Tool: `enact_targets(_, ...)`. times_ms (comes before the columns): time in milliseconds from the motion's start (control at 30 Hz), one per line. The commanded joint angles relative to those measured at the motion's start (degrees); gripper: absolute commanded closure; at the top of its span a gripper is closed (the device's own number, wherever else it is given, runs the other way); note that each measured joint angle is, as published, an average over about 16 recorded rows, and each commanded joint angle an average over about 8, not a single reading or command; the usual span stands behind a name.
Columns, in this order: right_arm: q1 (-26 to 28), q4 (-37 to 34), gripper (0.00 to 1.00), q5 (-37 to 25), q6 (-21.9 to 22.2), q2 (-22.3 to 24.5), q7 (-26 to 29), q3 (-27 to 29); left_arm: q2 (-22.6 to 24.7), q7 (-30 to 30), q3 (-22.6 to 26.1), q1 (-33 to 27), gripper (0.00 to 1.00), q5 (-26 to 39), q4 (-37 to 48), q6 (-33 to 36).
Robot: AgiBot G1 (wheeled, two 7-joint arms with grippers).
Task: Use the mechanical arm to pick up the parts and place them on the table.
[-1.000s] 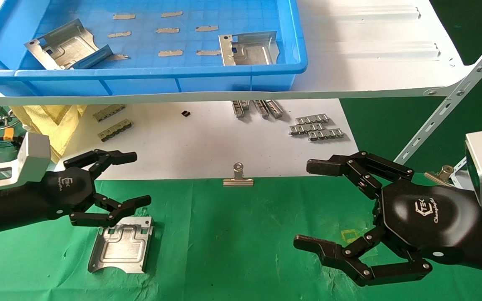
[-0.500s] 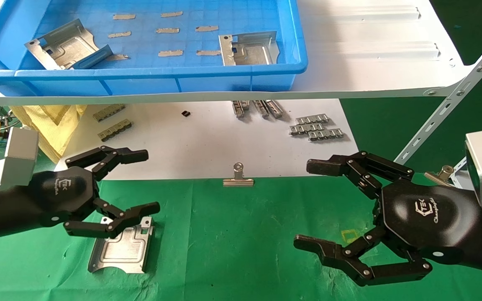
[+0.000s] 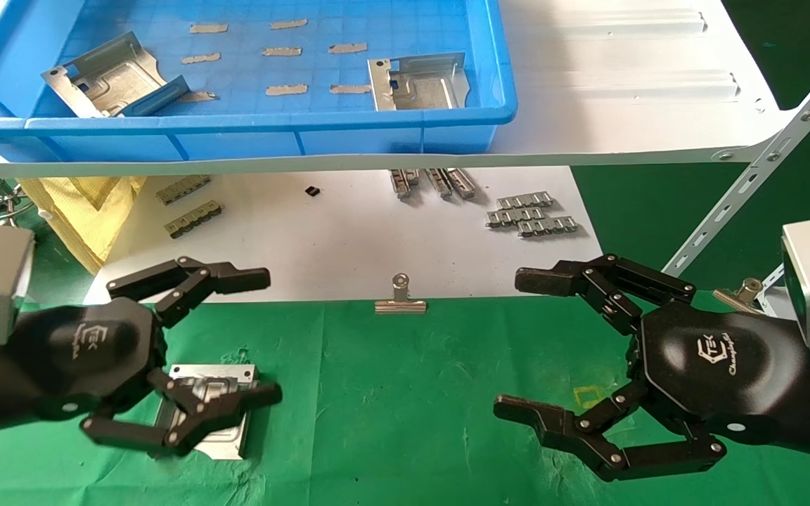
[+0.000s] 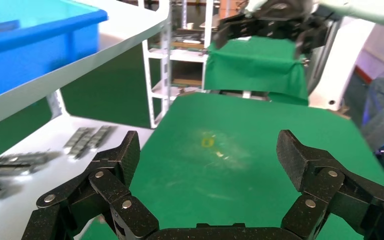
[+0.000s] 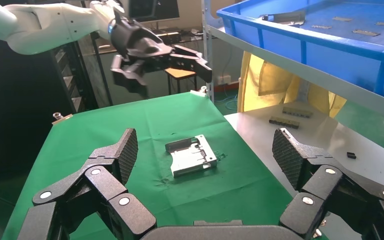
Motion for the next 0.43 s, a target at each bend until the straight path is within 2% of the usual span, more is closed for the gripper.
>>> enact_targets(33,0.00,0.00,0.00,0.00,0.00,0.00,0.00,0.00,-0.44,-1.27,-0.86,0.94,0.00,-0.37,-2.35,-0.19)
enact_targets(433,0.00,-0.01,0.00,0.00,0.01,0.00,0.00,0.00,-2.41,-6.97,-4.75,5.19,0.00,-2.06,-13.09,-1.01)
